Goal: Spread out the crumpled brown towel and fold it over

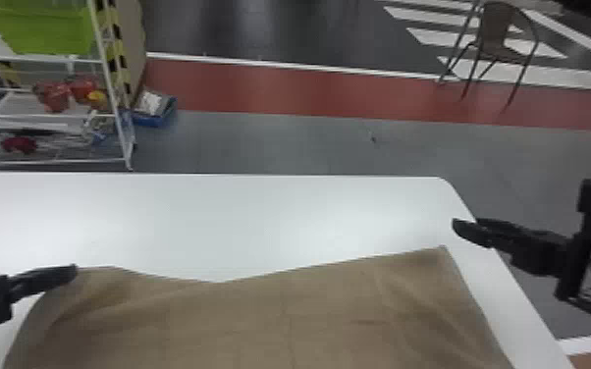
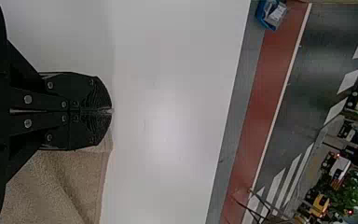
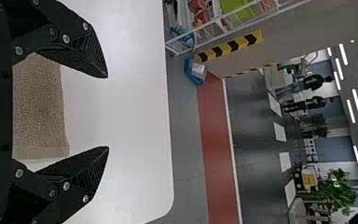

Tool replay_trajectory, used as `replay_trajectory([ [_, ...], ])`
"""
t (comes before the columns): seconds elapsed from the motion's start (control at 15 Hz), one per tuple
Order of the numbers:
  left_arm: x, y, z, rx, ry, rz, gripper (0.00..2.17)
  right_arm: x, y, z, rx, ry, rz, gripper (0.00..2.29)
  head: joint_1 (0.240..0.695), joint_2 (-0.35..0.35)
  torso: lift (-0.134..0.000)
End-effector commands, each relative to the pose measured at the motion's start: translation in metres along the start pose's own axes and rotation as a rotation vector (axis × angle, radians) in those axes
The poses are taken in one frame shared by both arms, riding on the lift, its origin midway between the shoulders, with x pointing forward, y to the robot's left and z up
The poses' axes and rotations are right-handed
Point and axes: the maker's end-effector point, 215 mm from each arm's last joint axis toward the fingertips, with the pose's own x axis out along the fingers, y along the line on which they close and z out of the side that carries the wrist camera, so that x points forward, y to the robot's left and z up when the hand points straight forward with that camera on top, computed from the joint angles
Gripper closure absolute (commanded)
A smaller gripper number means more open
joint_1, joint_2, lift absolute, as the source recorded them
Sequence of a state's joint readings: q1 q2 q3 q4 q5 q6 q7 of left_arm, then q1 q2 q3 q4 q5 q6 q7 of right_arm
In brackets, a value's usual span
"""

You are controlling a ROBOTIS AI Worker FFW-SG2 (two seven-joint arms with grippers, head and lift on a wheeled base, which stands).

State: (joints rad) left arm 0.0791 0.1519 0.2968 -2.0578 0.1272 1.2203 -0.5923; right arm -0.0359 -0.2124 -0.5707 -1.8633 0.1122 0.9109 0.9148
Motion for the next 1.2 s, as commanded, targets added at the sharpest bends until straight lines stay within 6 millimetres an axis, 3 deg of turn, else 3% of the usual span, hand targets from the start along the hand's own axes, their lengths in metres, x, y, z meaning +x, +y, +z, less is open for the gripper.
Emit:
replay_trajectory([
  [0.0, -0.002, 0.003, 0.002, -0.002, -0.006, 0.005, 1.51, 0.012, -0.010, -0.024, -0.040, 0.087, -0.022, 0.47, 0.695, -0.189, -0.123],
  [0.27, -0.004, 0.006, 0.003, -0.005, -0.010, 0.008, 1.51, 0.019, -0.038, -0.039, -0.068, 0.118, -0.047, 0.47, 0.695, -0.198, -0.123],
  [1.13, 0.000, 0.009, 0.000, -0.002, 0.000, 0.012, 1.51, 0.059, -0.044, -0.062, -0.124, 0.173, -0.038, 0.47, 0.695, -0.201, -0.123],
])
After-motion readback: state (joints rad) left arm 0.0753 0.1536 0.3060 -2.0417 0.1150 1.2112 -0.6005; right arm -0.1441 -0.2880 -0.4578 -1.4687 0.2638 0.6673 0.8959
